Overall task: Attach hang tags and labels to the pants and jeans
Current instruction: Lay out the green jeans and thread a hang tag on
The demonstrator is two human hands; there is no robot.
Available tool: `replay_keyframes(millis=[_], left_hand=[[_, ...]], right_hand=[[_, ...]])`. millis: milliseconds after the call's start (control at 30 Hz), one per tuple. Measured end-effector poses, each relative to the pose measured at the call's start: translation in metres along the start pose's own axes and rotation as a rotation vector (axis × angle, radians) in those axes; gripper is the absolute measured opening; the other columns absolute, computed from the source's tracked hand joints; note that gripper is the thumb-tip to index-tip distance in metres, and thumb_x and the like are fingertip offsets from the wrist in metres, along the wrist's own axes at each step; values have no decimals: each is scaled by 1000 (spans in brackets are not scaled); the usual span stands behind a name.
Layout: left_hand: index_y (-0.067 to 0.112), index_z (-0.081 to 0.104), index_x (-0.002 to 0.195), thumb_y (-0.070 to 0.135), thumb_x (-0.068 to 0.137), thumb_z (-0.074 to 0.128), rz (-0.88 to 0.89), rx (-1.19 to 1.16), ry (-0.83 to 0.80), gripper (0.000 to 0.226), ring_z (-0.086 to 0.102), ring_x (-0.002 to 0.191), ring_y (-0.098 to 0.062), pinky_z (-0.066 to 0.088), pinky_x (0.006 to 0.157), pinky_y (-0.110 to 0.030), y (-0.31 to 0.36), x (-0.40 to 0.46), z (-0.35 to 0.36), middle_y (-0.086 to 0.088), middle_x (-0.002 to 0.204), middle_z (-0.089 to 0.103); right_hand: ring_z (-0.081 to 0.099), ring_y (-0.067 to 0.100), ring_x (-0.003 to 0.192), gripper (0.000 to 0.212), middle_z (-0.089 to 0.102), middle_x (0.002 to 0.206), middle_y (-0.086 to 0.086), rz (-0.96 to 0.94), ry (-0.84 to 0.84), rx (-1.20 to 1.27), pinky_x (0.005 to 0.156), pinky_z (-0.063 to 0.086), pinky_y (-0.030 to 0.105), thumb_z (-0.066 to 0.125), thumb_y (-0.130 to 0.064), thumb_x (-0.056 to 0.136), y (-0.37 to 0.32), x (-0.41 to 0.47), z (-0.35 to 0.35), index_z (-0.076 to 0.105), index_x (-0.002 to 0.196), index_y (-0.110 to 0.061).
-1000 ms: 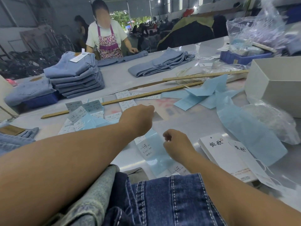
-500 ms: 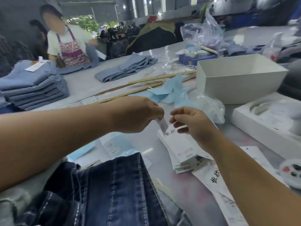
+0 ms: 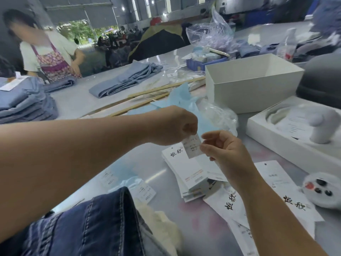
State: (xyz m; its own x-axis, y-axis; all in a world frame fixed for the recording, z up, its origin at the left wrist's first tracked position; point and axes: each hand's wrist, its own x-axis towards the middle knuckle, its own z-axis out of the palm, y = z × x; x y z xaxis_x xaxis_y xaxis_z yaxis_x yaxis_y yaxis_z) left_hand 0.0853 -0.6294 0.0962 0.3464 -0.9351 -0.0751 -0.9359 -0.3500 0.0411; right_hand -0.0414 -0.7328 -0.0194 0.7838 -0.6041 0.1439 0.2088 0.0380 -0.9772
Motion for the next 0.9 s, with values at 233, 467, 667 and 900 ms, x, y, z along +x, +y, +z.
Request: replay_keyframes(millis=[233,467,667,900], left_hand=[[31,44,129,16,97,48,-165,-187,-5,36,59,94,-19,53,67,-27,6,11,50,2,119,62],[32,26,148,8,90,45,-164,-78,-176,65,49,118,-22,51,92,-41,6,2,82,2,138,44],[40,14,153,10,91,42,-62,156,-359,74,30,132,-25,43,88,-37,8,-3,94,4,155,19],[42,8,154,7,90,37,-71,221,-457,78,29,135,-25,48,94,-43,-2,-8,86,7,158,14]], right_hand=[[50,12,58,25,61,65,-2,7,131,58,61,43,28,70,5,80,20,6,-8,59,75,-16],[47,13,57,31,57,68,6,38,162,88,63,42,29,68,4,81,23,8,-18,64,66,-23],[54,6,58,19,60,67,-3,78,199,8,64,45,24,69,2,81,32,9,-18,63,79,-15],[59,-1,55,19,64,61,-11,159,171,-140,55,47,20,69,1,82,39,9,-17,63,81,-17]])
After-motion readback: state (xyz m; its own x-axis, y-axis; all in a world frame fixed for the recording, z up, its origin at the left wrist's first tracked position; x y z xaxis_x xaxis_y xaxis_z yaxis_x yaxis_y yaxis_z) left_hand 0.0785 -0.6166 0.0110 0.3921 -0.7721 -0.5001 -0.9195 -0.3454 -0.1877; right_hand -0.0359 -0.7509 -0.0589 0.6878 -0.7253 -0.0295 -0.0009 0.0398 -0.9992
